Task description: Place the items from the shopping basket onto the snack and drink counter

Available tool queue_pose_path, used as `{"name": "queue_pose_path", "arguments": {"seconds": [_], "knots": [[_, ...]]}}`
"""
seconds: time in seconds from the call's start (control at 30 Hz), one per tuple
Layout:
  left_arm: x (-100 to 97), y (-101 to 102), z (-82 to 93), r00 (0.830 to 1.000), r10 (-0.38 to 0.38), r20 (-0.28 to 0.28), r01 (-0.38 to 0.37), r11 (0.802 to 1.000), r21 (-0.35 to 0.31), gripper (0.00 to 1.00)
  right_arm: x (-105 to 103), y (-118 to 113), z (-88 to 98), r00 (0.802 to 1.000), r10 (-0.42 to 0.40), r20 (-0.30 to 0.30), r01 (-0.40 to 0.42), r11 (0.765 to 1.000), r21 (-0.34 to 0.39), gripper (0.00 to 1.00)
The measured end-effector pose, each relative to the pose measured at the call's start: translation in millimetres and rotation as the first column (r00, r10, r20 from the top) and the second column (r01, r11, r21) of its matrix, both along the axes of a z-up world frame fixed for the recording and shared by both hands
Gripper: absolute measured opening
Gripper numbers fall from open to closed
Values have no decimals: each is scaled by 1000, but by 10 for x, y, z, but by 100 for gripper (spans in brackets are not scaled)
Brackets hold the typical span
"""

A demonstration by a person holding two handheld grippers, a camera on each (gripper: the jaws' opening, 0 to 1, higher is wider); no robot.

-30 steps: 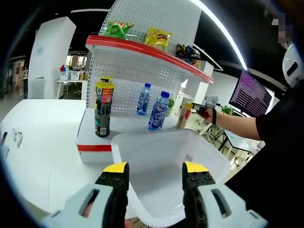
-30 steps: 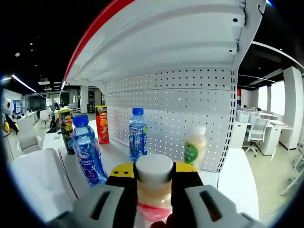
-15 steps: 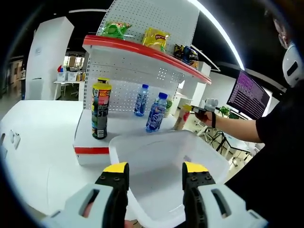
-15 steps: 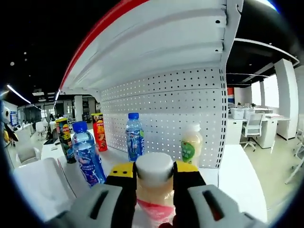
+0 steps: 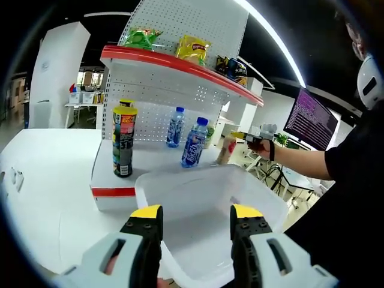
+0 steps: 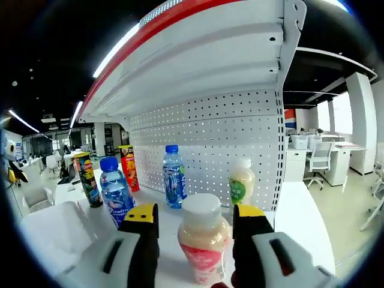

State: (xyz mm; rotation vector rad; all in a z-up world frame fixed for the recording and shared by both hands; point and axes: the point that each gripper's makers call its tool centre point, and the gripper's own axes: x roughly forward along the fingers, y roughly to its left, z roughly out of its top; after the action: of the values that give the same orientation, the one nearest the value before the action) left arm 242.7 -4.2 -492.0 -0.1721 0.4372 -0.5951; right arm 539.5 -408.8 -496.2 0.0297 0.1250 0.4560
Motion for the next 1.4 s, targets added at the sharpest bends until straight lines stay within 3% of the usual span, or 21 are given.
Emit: {"name": "queue_pose_path", "arguments": {"seconds": [0.3, 0.43, 0.87, 0.97, 1.03, 1.4], "knots": [[90, -35, 65, 999, -33, 23, 33, 999, -4, 45, -228, -69, 94, 1000, 1, 1, -1, 1000, -21, 46], [159, -50, 65, 999, -36, 28, 36, 999, -15, 44, -409, 3, 154, 1000, 14, 4, -14, 999, -30, 40], [316, -140, 123, 995, -82, 50, 84, 996, -33, 45, -948, 146, 236, 999, 53, 9, -52, 995, -80, 38], [338, -131, 121, 995, -90, 50, 92, 995, -27, 45, -1043, 120, 218, 999, 44, 0, -44, 996, -74, 38], [357, -120, 126, 995, -90, 52, 91, 995, -27, 45, -1120, 129, 201, 998, 46, -33, -47, 999, -21, 38], [467, -71, 183, 994, -91, 65, 93, 995, -26, 45, -1424, 120, 348, 999, 39, -29, -38, 999, 12, 42]]}}
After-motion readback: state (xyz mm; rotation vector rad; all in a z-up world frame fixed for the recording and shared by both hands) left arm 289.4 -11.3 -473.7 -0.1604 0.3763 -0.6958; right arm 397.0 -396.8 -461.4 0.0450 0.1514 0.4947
